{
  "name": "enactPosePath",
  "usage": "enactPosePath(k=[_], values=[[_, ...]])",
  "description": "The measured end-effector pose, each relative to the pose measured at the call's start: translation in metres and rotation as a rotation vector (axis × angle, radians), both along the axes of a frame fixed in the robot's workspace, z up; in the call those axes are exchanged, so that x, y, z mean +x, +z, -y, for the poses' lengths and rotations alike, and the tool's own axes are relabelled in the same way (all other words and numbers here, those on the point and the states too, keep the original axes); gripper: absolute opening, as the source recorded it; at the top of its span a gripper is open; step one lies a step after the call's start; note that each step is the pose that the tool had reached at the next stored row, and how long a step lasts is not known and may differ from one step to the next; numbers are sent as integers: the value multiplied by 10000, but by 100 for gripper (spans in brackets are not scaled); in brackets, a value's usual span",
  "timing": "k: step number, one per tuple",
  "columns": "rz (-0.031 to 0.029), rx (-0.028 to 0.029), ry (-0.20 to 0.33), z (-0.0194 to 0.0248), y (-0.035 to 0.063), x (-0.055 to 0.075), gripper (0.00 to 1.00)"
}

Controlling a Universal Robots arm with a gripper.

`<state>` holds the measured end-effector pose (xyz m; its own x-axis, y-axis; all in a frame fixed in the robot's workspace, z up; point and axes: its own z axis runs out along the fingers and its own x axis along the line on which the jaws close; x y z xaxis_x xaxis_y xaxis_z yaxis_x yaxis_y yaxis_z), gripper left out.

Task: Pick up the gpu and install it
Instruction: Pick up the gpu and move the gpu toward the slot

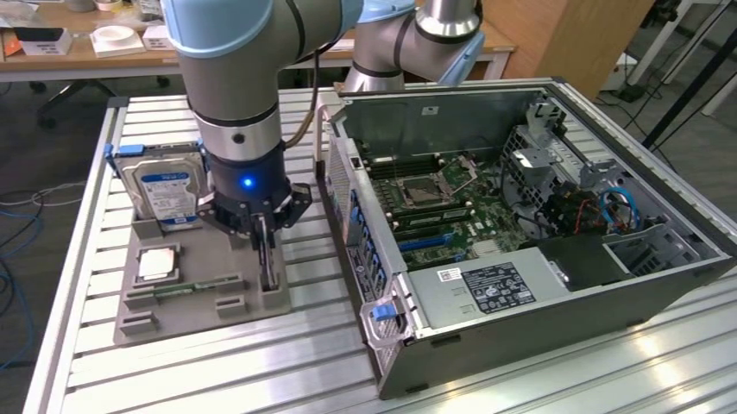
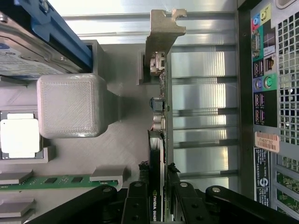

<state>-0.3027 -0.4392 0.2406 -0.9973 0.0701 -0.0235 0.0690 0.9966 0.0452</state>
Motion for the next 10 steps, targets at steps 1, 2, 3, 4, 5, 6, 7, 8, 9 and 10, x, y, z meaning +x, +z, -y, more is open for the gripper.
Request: enactPosePath(k=[1, 2, 3, 4, 5, 6, 7, 8, 9, 10], values=[[0, 0, 0, 0, 9, 0, 26], [0, 0, 0, 0, 18, 0, 26], [-1, 0, 0, 0, 27, 0, 26], [-1, 0, 0, 0, 36, 0, 26], [0, 0, 0, 0, 43, 0, 26], [-1, 0, 0, 0, 51, 0, 26], [0, 0, 0, 0, 58, 0, 26], [-1, 0, 0, 0, 66, 0, 26], [0, 0, 0, 0, 73, 0, 26], [-1, 0, 0, 0, 81, 0, 26]])
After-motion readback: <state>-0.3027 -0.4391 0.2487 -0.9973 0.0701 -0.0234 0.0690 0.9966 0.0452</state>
